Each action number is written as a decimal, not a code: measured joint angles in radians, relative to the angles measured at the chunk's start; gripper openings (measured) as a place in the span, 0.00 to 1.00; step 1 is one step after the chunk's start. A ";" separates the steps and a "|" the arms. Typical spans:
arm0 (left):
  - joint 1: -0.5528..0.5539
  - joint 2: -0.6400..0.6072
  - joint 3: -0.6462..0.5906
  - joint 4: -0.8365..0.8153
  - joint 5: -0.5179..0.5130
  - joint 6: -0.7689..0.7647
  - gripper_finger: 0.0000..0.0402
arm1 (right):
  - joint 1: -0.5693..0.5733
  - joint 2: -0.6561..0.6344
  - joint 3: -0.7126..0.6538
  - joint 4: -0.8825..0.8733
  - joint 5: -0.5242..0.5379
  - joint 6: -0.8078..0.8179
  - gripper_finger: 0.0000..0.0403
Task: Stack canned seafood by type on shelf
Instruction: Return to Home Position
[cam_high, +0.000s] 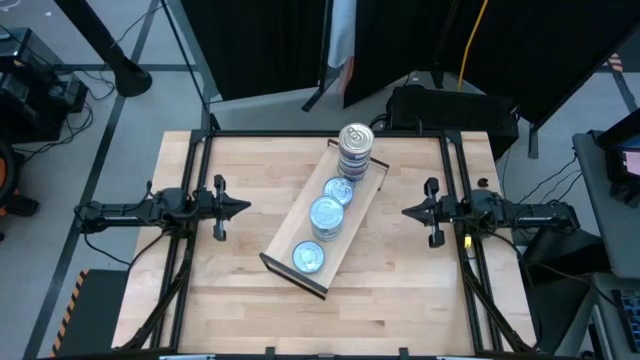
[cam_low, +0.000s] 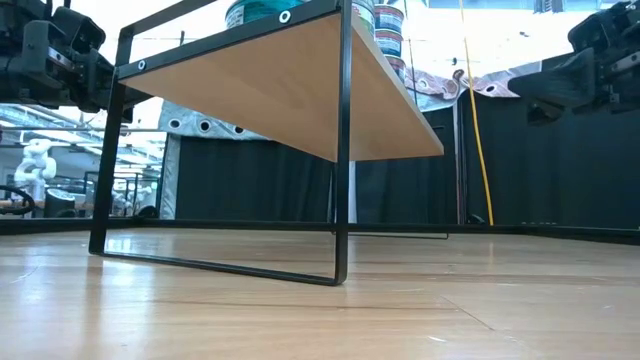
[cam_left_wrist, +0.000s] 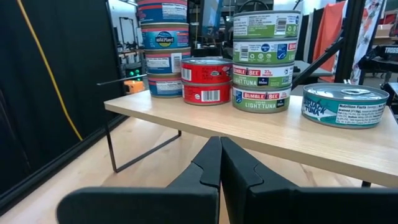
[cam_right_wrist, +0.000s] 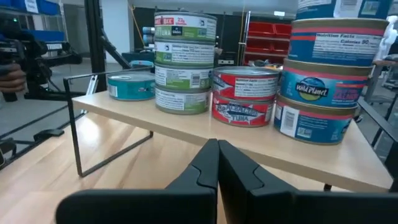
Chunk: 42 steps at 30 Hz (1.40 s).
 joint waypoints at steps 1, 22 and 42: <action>0.000 0.000 0.000 0.000 0.000 0.000 0.01 | 0.000 0.000 0.000 0.002 0.000 0.001 0.00; 0.000 0.001 0.000 -0.003 0.002 -0.008 0.01 | 0.000 0.005 -0.017 0.016 0.004 -0.030 0.00; -0.010 0.003 0.000 -0.014 0.050 0.018 0.00 | 0.000 0.005 -0.017 0.015 0.005 -0.034 0.00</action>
